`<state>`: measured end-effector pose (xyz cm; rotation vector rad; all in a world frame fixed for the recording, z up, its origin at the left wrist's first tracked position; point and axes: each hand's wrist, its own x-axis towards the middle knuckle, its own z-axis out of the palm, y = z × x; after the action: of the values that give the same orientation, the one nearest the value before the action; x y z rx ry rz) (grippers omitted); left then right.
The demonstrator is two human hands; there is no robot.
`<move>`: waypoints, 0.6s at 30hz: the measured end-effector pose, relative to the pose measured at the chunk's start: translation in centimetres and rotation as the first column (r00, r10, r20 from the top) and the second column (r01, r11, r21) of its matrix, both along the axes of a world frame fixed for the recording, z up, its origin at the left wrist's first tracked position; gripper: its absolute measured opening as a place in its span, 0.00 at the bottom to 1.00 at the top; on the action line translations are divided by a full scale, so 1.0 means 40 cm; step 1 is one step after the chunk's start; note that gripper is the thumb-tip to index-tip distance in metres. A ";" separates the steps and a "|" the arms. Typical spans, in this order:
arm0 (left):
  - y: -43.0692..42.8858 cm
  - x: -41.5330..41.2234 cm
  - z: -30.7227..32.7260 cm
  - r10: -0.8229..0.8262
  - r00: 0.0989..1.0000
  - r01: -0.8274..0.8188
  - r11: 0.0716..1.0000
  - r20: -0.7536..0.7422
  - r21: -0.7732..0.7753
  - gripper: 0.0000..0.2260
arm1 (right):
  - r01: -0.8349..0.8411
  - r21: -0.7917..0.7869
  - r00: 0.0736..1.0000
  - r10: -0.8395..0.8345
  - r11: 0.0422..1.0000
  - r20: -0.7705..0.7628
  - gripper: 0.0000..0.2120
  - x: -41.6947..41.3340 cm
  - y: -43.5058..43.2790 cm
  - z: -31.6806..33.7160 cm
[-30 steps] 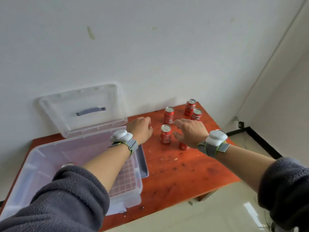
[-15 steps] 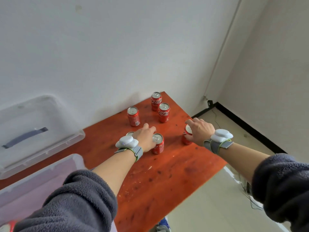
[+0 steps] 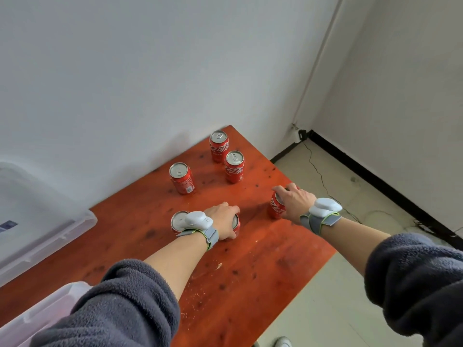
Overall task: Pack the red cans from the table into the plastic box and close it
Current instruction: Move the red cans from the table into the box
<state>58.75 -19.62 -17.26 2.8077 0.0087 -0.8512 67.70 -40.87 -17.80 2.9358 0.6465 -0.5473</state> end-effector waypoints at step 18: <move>0.041 -0.241 0.295 0.429 0.797 -0.461 0.887 0.426 -0.029 0.22 | -0.426 0.261 0.899 0.375 0.866 0.225 0.34 -0.133 0.073 0.281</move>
<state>49.11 -18.00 -5.46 2.8089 0.6250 -0.1280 62.37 -37.96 -6.56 2.9278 1.3879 -0.1639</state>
